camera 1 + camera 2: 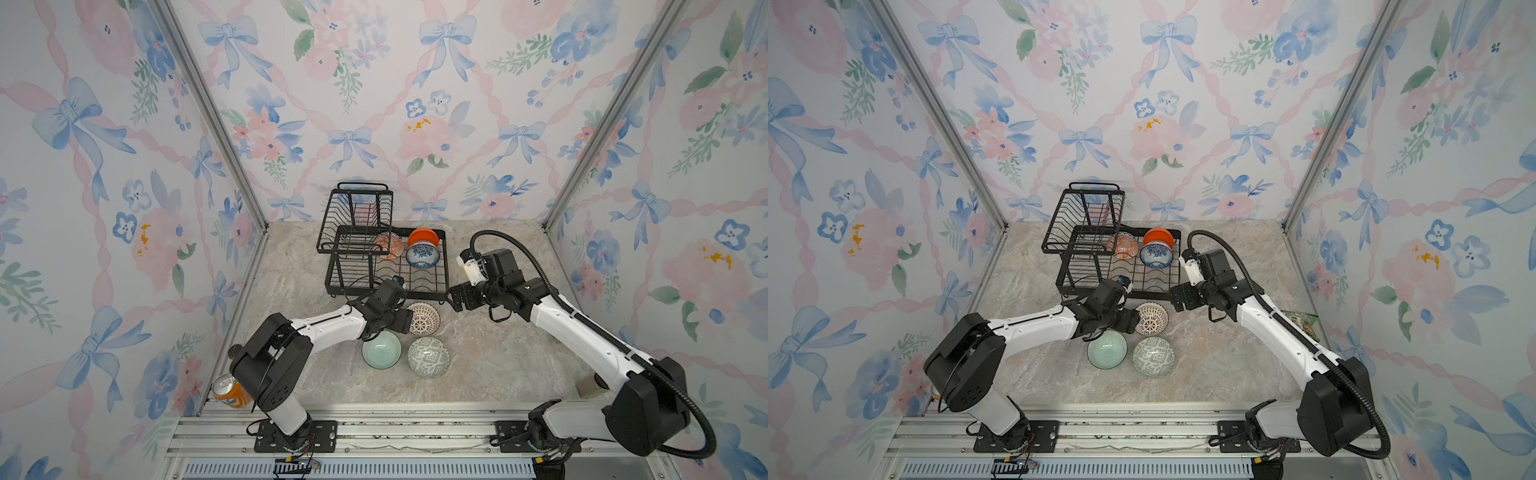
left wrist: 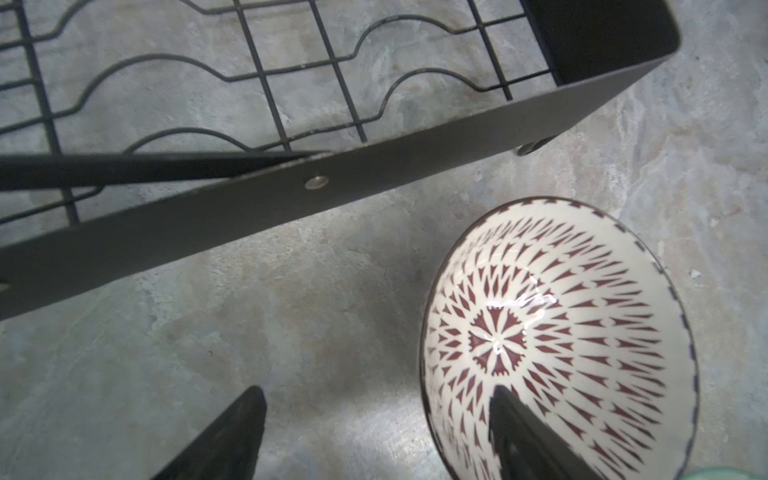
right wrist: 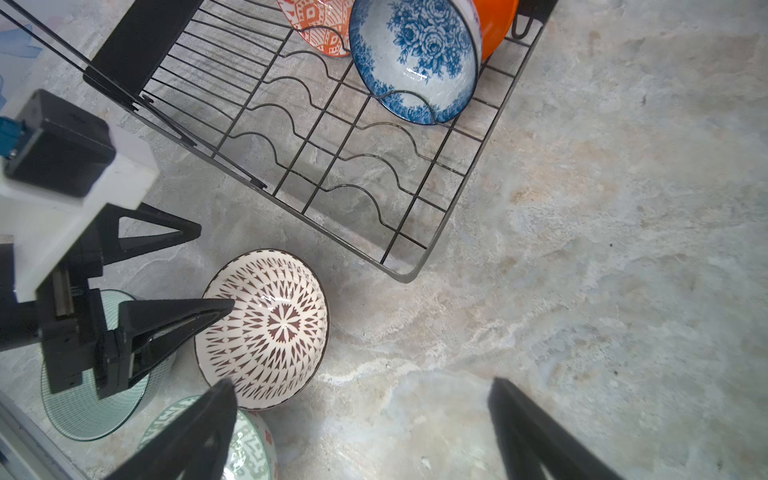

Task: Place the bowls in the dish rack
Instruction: 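Close the left gripper on the white maroon-patterned bowl rim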

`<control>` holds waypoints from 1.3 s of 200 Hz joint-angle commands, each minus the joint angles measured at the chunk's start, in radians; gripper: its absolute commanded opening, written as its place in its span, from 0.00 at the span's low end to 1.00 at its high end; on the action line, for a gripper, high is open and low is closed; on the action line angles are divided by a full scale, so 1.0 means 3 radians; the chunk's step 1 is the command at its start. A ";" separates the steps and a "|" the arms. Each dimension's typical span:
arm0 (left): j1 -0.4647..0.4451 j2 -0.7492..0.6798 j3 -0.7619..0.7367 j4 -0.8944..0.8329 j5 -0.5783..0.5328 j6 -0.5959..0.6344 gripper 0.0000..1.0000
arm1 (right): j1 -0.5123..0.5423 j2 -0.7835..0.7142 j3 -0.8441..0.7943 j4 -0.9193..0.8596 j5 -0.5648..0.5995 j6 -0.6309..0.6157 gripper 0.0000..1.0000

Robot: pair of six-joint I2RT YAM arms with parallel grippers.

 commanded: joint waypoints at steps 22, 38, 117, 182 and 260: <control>-0.0018 0.0143 0.0157 -0.0032 0.0104 -0.0020 0.74 | -0.0030 0.0038 0.0036 0.0003 -0.0034 0.0018 0.97; -0.0019 0.0170 0.0193 -0.0033 0.0138 -0.0020 0.66 | -0.0030 0.0020 0.0022 0.0008 -0.0035 0.0018 0.97; -0.0030 0.0335 0.0323 -0.0034 0.0275 -0.0038 0.35 | -0.0039 -0.0060 -0.0035 0.0041 -0.0021 0.0007 0.97; -0.0039 0.0441 0.0405 -0.0035 0.0290 -0.0037 0.18 | -0.0043 -0.0059 -0.0028 0.0035 -0.0020 0.0002 0.97; -0.0039 0.0463 0.0421 -0.0031 0.0263 -0.0035 0.00 | -0.0042 -0.0066 -0.0013 0.0005 -0.0016 0.0002 0.97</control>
